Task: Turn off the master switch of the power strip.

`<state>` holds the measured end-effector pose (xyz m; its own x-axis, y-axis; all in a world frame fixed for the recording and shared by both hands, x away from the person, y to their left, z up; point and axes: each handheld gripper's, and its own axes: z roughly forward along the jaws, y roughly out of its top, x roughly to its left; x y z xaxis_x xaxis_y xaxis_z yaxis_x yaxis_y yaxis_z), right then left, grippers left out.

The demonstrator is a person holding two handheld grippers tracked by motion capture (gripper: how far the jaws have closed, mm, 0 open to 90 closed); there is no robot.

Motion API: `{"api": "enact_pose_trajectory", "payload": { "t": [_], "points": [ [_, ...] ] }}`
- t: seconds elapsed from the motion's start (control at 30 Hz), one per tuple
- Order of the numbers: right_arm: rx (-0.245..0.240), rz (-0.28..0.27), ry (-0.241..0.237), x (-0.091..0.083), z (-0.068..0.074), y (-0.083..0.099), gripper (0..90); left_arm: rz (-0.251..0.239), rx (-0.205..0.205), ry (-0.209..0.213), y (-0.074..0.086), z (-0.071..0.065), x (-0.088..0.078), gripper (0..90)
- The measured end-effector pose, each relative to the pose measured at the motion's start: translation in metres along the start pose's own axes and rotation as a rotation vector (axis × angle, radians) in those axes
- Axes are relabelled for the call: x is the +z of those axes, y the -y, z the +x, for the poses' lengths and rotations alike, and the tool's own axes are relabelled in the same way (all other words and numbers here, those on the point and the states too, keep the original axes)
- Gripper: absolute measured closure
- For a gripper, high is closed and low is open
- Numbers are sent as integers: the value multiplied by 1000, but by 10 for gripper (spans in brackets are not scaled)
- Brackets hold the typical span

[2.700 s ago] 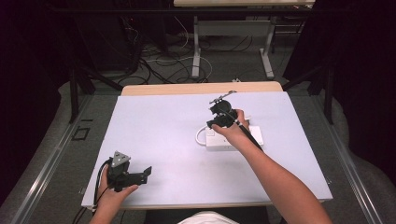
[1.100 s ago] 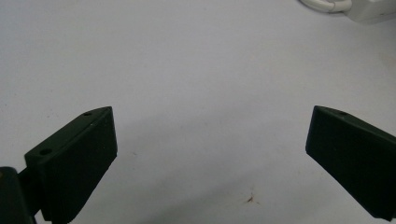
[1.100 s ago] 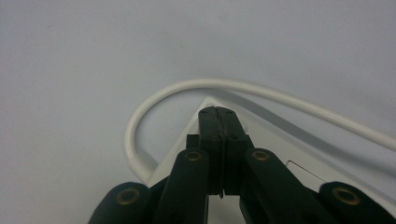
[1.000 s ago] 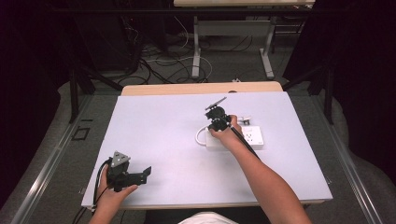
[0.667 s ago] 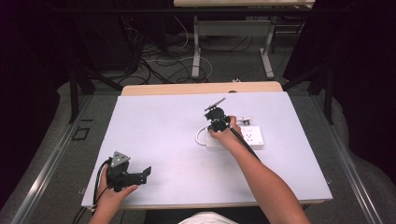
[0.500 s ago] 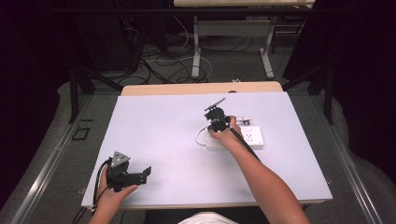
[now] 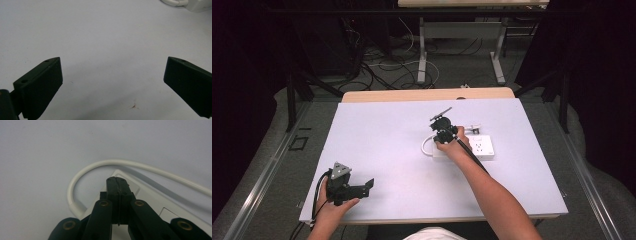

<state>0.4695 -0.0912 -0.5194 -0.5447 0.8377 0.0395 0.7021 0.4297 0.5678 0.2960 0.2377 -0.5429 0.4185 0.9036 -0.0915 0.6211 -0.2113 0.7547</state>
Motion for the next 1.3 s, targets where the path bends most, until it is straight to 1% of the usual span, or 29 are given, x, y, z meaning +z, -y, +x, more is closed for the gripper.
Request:
{"api": "enact_pose_trajectory", "payload": {
  "t": [0.03,0.07,0.1,0.17,0.2,0.23,0.27,0.3,0.33,0.37,0.43,0.47,0.5,0.53,0.57,0.6,0.67,0.7,0.73,0.83,0.87,0.9,0.93,1.03,1.13,1.17,1.2,1.23,1.3],
  "points": [
    [-9,19,10,-1,1,-1,900,1,0,0,0,0,0,20],
    [-5,17,6,-1,1,0,900,1,-1,1,0,0,0,20],
    [6,-31,-2,2,0,2,900,2,-1,0,0,-1,0,20],
    [11,-18,5,1,0,3,900,-5,-1,-3,0,-1,1,21],
    [17,-52,-5,2,-1,5,900,-4,-1,-4,1,-1,0,20],
    [14,-19,1,0,-1,4,900,-4,-1,-5,1,-1,0,20],
    [27,-37,-3,1,-2,5,900,-6,-5,-6,1,-1,1,20],
    [29,-22,-2,0,-3,5,900,2,-4,-2,1,-1,0,20],
    [24,-31,-11,0,-3,6,900,2,-4,-2,1,-1,0,20],
    [27,-38,-3,1,-2,6,900,-1,-4,-3,1,-1,1,20],
    [28,-17,-2,-1,-2,4,900,-2,-4,-3,0,-1,1,21],
    [21,-17,-13,-1,-3,4,900,-1,-5,-2,0,0,1,20],
    [28,-17,-21,-2,-4,3,900,-4,-12,-2,0,0,1,20],
    [33,-32,-27,-2,-5,2,900,-7,-12,-7,0,0,2,20],
    [18,-5,-13,-4,-5,2,900,-4,-14,-3,-1,0,2,20],
    [21,-15,-6,-4,-7,3,900,-11,-16,-4,-1,0,2,21],
    [24,-28,-8,-4,-8,3,900,-2,-16,1,-1,1,2,21],
    [38,-22,-4,-5,-8,4,900,-2,-12,2,-1,1,2,21],
    [39,-63,-21,-2,-8,5,900,-2,-11,2,-1,1,2,21],
    [39,-54,-21,-4,-7,6,859,3,-10,5,-2,1,2,22],
    [38,-41,-19,-5,-6,6,850,3,-10,5,-2,1,2,23],
    [36,-71,-20,-3,-6,6,844,0,-9,4,-2,1,3,22],
    [33,-44,-10,-5,-5,6,837,0,-9,4,-2,1,3,22],
    [37,-61,-18,-5,-6,6,811,3,-11,4,-1,1,3,23],
    [40,-48,-7,-7,-7,5,786,1,-16,3,-1,1,2,23],
    [46,-60,-7,-6,-8,5,776,-1,-16,3,-1,1,2,22],
    [37,-62,-2,-7,-9,5,768,-3,-16,2,-1,1,3,23],
    [50,-86,-16,-7,-10,5,752,1,-15,3,-1,1,2,23],
    [50,-80,-15,-9,-10,5,741,3,-17,3,-1,1,3,23]
  ]
}}
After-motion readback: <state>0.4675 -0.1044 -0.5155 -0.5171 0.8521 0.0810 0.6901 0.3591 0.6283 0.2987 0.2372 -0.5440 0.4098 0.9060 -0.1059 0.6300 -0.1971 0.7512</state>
